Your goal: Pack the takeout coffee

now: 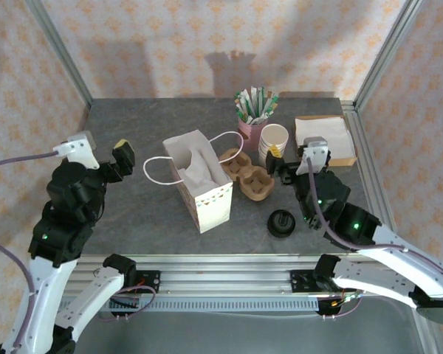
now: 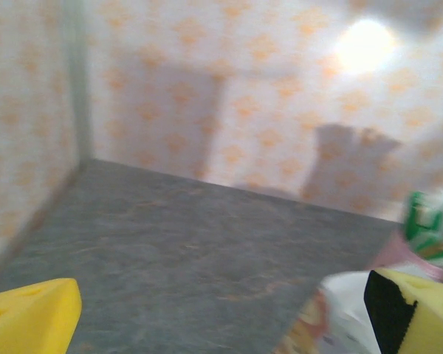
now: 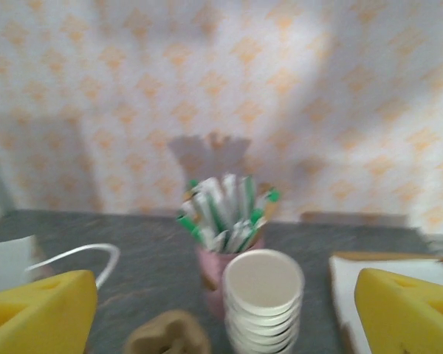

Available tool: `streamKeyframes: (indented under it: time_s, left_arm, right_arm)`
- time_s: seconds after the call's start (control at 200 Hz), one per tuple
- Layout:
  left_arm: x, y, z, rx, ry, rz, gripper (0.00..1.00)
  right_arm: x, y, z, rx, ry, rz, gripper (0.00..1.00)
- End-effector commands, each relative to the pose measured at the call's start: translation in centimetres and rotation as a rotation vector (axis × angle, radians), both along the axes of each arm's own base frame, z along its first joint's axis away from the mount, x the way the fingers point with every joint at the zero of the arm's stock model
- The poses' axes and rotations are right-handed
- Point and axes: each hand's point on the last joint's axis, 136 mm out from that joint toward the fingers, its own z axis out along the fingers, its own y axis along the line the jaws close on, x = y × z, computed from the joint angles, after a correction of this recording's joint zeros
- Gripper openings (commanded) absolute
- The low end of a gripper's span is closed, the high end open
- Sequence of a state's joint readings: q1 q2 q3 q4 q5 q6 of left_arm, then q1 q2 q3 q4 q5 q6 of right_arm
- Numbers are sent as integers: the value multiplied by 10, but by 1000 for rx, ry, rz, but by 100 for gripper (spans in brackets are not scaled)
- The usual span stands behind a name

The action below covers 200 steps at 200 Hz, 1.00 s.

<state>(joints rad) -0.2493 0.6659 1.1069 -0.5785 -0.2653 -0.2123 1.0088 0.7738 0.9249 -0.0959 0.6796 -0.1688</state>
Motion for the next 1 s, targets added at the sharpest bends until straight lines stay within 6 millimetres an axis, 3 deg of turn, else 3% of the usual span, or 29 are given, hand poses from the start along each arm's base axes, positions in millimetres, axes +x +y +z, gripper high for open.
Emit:
streamKeyframes:
  time_s: [0.0,0.135,0.215,0.335,0.53,0.781,0.926,0.996]
  left_arm:
    - [-5,53,1,29,-71,364,100]
    - [-4,76,-24,18,-50,544,100]
    - [4,83,-44,-19,-1,577,100]
    - [-4,110,-84,-96,44,760,100]
    - [10,114,-144,-46,94,759,100]
    - [46,94,-220,78,206,539,100]
    - [64,84,-247,118,287,455,100]
    - [75,78,-256,138,303,401,100]
  right_arm:
    - [9,-28,7,-82,-98,-201,91]
    - [35,-62,-22,-69,-64,-322,97]
    - [51,-90,-42,-12,-18,-380,97]
    - [66,-138,-73,47,32,-509,98]
    - [77,-188,-141,160,128,-620,99]
    - [90,-197,-215,92,171,-658,99]
    - [103,-187,-252,64,207,-602,99]
    - [110,-186,-256,49,205,-597,99]
